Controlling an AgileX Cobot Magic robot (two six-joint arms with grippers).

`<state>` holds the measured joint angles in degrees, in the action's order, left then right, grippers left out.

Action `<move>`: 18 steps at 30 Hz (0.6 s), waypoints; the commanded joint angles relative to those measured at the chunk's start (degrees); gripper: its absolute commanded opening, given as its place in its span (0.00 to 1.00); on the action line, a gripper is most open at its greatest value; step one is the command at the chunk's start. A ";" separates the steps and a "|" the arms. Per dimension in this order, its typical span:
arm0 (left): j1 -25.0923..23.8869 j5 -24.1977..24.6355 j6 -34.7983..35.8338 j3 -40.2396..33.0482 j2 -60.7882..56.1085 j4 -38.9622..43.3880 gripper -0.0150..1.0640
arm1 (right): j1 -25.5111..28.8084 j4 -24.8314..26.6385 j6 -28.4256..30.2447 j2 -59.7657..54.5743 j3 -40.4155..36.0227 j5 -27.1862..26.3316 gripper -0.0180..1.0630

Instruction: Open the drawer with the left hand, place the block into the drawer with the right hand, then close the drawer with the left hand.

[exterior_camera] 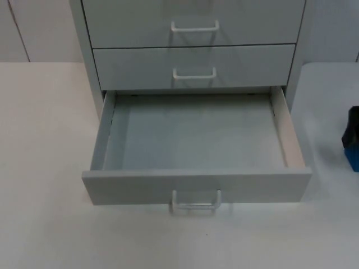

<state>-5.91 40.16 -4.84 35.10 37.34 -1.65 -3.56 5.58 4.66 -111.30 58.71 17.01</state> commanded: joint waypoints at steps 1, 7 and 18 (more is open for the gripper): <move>-0.21 -0.68 1.44 -0.12 -0.31 1.19 0.99 | -1.60 0.25 0.31 0.03 0.43 -2.28 0.96; -0.21 -0.68 1.72 -0.12 -0.31 1.30 0.99 | -3.16 0.14 0.31 -0.37 0.43 -3.92 0.81; -0.21 -0.68 1.72 -0.12 -0.31 1.30 0.99 | -2.91 -1.05 0.31 -0.45 0.43 -3.04 0.29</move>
<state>-5.91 40.05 -3.84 35.10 37.34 -0.64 -6.59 4.72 4.78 -111.64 58.71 13.59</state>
